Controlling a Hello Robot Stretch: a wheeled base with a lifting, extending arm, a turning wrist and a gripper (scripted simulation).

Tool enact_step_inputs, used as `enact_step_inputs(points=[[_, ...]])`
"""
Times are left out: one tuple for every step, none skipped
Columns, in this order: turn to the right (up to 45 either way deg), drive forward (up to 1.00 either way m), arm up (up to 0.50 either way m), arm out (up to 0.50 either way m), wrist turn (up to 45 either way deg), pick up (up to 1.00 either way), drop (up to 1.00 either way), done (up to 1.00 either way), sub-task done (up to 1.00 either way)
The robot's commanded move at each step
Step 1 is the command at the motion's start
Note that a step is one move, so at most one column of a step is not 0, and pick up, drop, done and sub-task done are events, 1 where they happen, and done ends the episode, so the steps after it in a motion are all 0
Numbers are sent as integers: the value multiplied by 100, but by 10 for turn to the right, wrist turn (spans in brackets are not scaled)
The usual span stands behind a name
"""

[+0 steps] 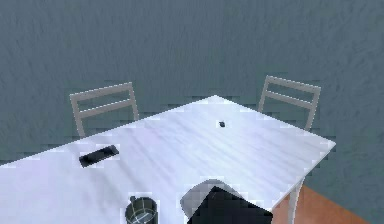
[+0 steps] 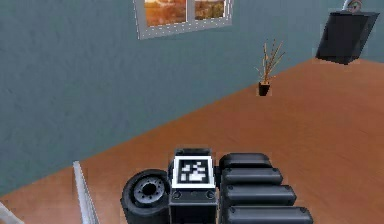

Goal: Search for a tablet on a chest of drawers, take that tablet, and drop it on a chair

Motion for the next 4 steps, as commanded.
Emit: enact_step_inputs(points=[[0, 0, 0, 0, 390, 0, 0, 0, 0], [0, 0, -30, 0, 0, 0, 0, 0, 0], [0, 0, -50, 0, 0, 0, 0, 0, 0], [0, 0, 0, 0, 0, 0, 100, 0, 0]])
